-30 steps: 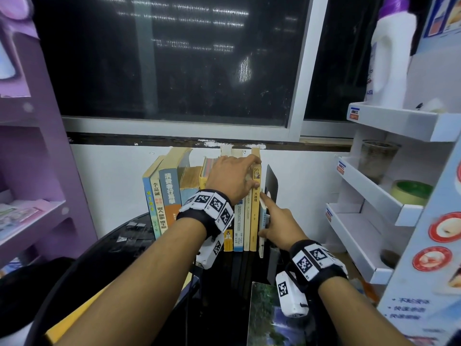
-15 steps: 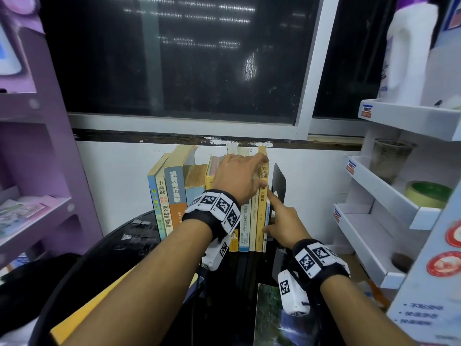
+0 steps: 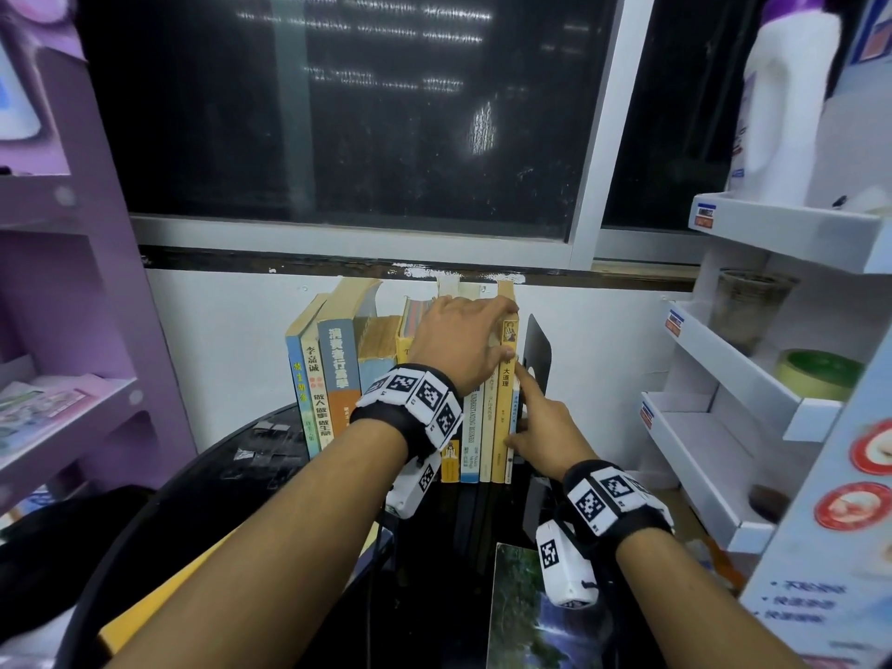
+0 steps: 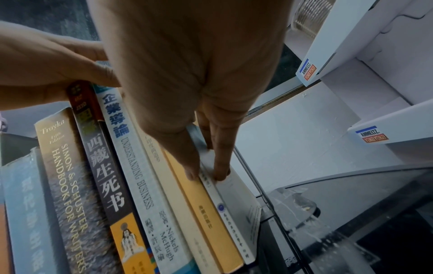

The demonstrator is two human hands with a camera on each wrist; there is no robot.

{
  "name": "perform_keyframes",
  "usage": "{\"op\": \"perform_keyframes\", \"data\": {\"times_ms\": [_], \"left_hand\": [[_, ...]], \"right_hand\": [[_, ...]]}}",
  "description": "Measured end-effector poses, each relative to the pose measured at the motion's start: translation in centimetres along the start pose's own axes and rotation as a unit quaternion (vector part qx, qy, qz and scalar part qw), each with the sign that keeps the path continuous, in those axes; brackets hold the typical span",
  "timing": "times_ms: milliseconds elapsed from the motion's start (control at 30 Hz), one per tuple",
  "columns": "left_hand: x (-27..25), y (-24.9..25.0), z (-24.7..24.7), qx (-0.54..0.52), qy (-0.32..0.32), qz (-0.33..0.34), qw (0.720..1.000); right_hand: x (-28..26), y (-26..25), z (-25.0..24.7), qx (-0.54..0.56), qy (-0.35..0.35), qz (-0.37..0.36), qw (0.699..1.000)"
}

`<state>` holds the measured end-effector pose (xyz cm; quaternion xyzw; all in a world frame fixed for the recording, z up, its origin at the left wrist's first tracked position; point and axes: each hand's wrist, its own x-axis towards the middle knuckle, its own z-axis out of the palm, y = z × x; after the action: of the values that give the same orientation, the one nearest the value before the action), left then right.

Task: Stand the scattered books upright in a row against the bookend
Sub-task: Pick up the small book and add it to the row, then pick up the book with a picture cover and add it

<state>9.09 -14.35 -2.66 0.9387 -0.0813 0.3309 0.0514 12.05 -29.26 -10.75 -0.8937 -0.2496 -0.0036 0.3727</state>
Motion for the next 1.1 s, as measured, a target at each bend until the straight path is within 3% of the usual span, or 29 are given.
{"op": "perform_keyframes", "data": {"times_ms": [300, 433, 667, 833, 967, 1100], "left_hand": [[-0.7, 0.2, -0.9, -0.052, -0.038, -0.010, 0.998], [-2.0, 0.8, -1.7, -0.091, -0.022, 0.001, 0.996], [-5.7, 3.2, -2.6, -0.117, -0.008, 0.021, 0.993], [-9.0, 4.6, -1.5, -0.139, -0.116, -0.011, 0.983], [-11.6, 5.7, -0.6, -0.168, -0.246, -0.050, 0.953], [-13.3, 6.5, 0.7, -0.190, -0.319, -0.088, 0.924]], "right_hand": [[-2.5, -0.6, -1.4, 0.027, 0.019, -0.012, 0.999], [-4.2, -1.1, -2.3, -0.009, 0.021, 0.006, 1.000], [-7.2, -0.9, -3.3, -0.086, -0.063, 0.050, 0.993], [-9.8, -0.4, -3.2, -0.137, -0.135, 0.091, 0.977], [-11.5, 0.5, -3.0, -0.169, -0.154, 0.114, 0.967], [-12.6, 1.3, -2.4, -0.163, -0.178, 0.141, 0.960]]}}
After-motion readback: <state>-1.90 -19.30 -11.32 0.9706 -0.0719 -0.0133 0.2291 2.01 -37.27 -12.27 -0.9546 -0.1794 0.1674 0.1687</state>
